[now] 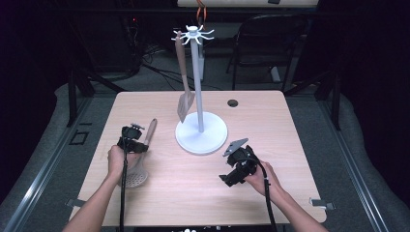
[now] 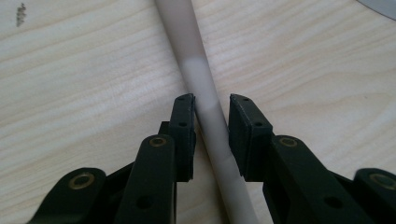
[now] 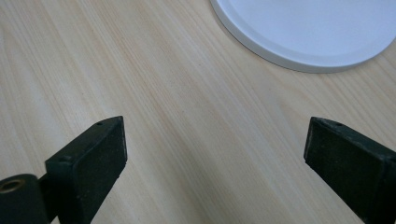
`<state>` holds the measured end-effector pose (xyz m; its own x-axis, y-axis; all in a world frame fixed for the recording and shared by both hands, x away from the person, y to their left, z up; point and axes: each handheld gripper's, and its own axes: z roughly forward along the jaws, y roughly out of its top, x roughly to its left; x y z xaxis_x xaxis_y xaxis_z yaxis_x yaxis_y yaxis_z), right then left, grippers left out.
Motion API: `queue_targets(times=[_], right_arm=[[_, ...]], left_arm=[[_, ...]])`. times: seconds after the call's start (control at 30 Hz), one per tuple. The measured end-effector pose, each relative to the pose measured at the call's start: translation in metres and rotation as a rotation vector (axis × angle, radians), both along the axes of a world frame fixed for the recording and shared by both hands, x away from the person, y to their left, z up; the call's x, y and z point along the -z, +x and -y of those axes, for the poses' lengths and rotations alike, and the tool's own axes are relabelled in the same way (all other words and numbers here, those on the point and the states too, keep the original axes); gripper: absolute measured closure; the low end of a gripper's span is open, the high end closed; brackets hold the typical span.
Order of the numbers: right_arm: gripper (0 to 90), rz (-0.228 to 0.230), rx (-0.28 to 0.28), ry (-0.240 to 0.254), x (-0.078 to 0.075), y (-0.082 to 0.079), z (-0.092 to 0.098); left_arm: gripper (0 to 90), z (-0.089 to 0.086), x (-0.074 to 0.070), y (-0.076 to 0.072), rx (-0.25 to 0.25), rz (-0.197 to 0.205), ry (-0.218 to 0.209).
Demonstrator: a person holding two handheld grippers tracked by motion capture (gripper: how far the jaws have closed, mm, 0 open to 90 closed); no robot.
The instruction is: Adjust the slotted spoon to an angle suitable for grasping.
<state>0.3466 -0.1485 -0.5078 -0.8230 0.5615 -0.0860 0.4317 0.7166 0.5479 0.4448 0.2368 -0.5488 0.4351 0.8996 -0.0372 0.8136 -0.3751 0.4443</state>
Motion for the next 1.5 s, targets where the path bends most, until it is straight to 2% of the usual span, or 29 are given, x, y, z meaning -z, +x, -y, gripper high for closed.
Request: queue_targets(times=[0.2, 0.3, 0.37, 0.63, 0.77, 0.87, 0.9, 0.97, 1.07, 1.13, 1.33, 1.5], right_arm=[[5.3, -0.002, 0.006, 0.009, 0.001, 0.0, 0.0], [5.3, -0.002, 0.001, -0.004, 0.001, 0.0, 0.0], [5.3, -0.002, 0.001, -0.004, 0.001, 0.0, 0.0], [5.3, -0.005, 0.0, -0.001, 0.001, 0.0, 0.0], [5.4, -0.004, 0.003, 0.005, 0.002, 0.0, 0.0], [5.4, -0.005, 0.002, 0.004, 0.002, 0.0, 0.0], [5.3, -0.005, -0.002, -0.007, 0.001, 0.0, 0.0], [5.3, -0.005, 0.004, 0.009, 0.002, 0.0, 0.0], [5.3, -0.006, -0.002, -0.01, 0.001, 0.0, 0.0], [5.3, -0.007, 0.002, 0.002, 0.002, 0.001, 0.0], [5.4, -0.006, -0.004, -0.009, 0.002, 0.0, -0.001], [5.4, -0.005, -0.002, -0.006, 0.002, 0.0, -0.001]], left_arm=[[73.5, 0.001, -0.002, -0.002, 0.028, -0.027, -0.004], [73.9, 0.0, -0.004, -0.003, 0.054, -0.05, 0.004], [74.4, -0.001, -0.004, -0.004, 0.059, -0.065, -0.018], [75.3, -0.004, -0.006, -0.01, 0.083, -0.098, -0.014], [75.8, -0.005, -0.008, -0.016, 0.111, -0.135, -0.004], [75.6, -0.003, -0.01, -0.018, 0.135, -0.141, 0.029], [75.3, -0.002, -0.01, -0.018, 0.13, -0.148, 0.024], [72.1, -0.001, -0.011, -0.017, 0.133, -0.139, 0.034], [68.2, 0.002, -0.013, -0.016, 0.136, -0.111, 0.061], [67.4, 0.006, -0.011, -0.014, 0.132, -0.103, 0.079], [67.8, 0.016, -0.005, -0.01, 0.138, -0.089, 0.123], [72.5, 0.017, -0.004, -0.009, 0.151, -0.097, 0.122]])
